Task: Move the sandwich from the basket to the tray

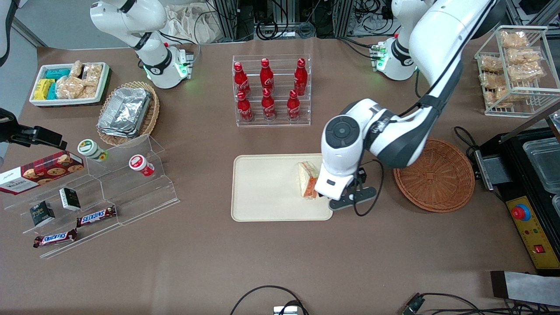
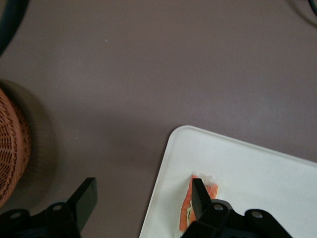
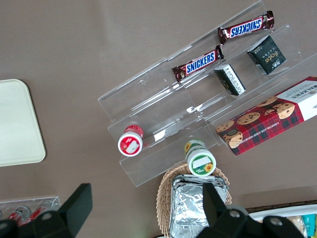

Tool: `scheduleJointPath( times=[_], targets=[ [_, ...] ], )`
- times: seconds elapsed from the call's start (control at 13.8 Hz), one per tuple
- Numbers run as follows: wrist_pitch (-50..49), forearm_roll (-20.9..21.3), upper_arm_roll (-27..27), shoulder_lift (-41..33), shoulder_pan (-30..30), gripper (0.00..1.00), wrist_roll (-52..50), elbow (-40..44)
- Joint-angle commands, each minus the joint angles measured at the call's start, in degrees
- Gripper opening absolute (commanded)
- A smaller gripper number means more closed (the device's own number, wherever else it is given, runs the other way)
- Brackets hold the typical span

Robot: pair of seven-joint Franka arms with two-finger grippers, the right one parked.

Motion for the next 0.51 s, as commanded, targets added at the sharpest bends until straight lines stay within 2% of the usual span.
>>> scheduleJointPath(
  times=[0.0, 0.07, 0.44],
  targets=[
    [-1.54, -3.93, -0.14, -4.66, 4.58, 0.97, 0.06, 0.01],
    [-1.80, -4.11, -0.14, -5.98, 6.08, 1.00, 0.06, 0.01],
    [-3.38, -5.70, 0.21, -8.71, 9.17, 1.00, 0.41, -0.52]
  ],
)
